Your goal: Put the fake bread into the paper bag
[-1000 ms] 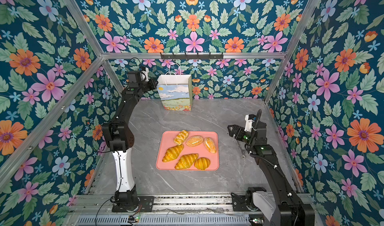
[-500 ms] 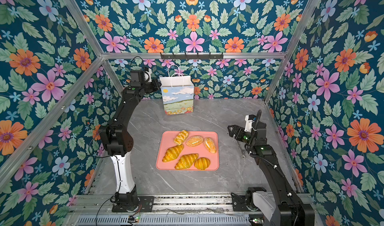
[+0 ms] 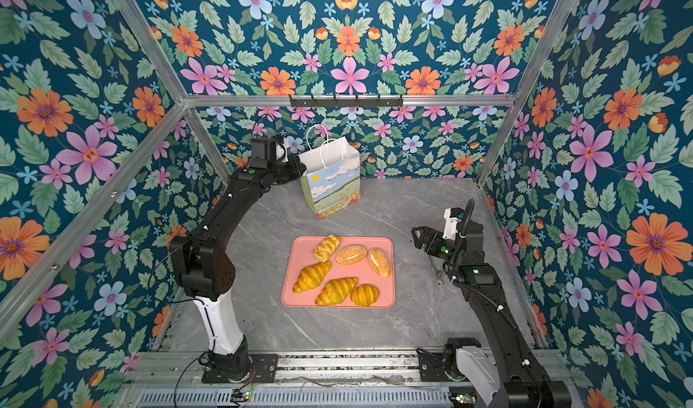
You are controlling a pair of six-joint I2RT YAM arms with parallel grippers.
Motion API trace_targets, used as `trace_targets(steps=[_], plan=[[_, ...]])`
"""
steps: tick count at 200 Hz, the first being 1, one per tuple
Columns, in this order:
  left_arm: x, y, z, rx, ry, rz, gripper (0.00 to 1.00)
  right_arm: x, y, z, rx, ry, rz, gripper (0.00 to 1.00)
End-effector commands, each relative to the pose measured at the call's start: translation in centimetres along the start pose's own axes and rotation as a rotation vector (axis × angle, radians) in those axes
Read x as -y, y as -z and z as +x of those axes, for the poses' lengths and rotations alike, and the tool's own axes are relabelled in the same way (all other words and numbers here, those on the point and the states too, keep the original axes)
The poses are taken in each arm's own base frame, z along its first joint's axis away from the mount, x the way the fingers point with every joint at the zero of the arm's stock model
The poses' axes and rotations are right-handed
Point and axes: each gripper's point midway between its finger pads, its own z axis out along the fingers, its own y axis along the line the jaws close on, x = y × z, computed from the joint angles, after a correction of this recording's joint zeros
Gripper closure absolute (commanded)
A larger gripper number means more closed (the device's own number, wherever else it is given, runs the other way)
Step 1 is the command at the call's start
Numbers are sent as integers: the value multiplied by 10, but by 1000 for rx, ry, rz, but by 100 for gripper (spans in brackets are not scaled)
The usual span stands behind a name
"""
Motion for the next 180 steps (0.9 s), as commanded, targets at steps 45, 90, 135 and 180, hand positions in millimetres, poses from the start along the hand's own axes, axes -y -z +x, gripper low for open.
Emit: trace_targets(steps=[45,90,135,180], plan=[[10,24,12,3,10,19,100,-1,3,0,-1,-27,4,3],[15,41,18,0,9,29,100,-3,2,-2,-1,-41,-3,4],[16,57,22,-5,9,11,100,-2,2,0,-6,-52,-3,5],[1,64,24,0,24,-77,77,-1,2,1,-9,-53,0,5]])
